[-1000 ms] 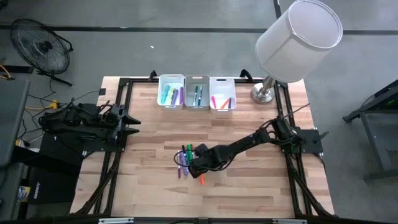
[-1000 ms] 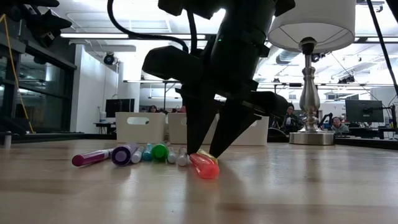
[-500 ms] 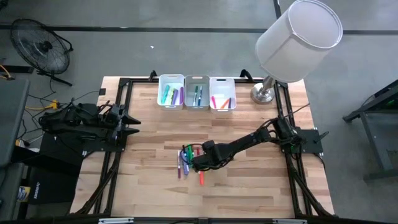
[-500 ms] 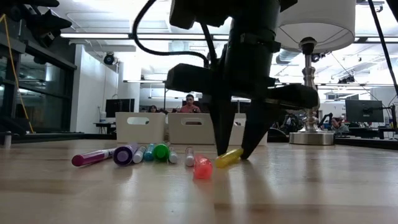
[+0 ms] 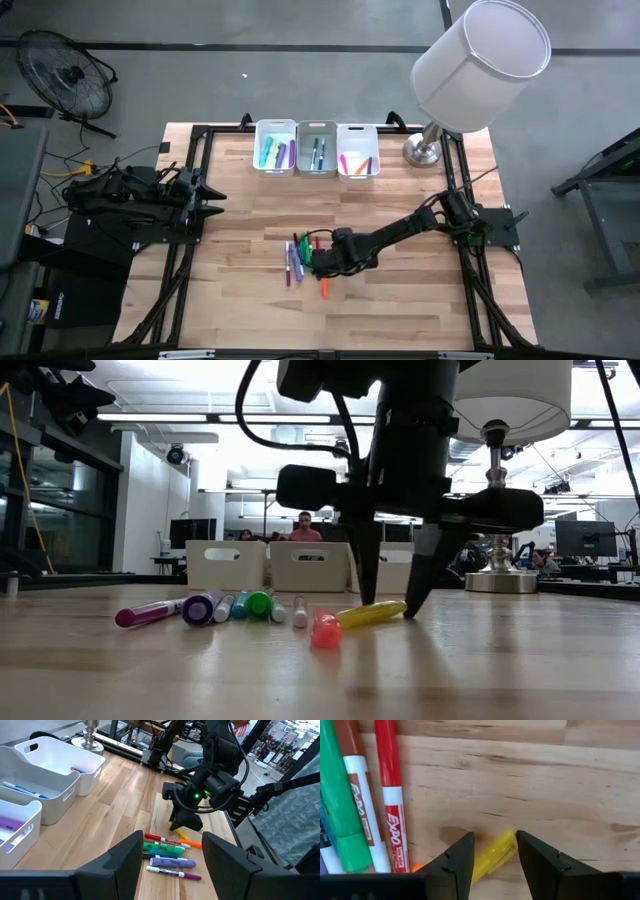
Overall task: Pick & Place Markers
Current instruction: Put the yellow pen into the right white bin
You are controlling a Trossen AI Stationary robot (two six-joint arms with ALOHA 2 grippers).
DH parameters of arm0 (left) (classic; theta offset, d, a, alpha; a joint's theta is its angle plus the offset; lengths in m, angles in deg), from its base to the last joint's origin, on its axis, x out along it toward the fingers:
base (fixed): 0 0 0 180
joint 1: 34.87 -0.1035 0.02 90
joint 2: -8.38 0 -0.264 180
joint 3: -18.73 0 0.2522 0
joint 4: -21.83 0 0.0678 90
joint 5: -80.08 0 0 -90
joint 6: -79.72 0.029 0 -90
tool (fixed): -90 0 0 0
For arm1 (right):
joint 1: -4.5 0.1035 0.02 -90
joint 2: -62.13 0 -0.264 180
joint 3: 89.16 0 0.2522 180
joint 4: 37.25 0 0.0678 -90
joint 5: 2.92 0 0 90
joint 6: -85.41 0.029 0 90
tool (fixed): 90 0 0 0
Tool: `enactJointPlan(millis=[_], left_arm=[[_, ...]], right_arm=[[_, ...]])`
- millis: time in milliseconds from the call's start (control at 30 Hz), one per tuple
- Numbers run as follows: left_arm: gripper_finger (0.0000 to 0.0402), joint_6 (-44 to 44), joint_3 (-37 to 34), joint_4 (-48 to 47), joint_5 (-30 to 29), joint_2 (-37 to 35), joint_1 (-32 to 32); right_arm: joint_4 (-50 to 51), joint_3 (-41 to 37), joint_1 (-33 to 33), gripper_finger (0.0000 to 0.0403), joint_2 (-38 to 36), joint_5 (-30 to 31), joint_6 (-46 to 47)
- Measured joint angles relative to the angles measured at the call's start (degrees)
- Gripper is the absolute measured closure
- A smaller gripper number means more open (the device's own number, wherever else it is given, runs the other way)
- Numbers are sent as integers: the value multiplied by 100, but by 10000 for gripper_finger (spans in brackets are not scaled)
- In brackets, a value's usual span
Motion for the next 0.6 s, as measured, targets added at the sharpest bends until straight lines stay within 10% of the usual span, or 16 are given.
enactJointPlan(millis=[600], left_arm=[[200,10,0,-2,183,2,2]], right_arm=[[483,-22,-884,261,-213,-208,-1337]])
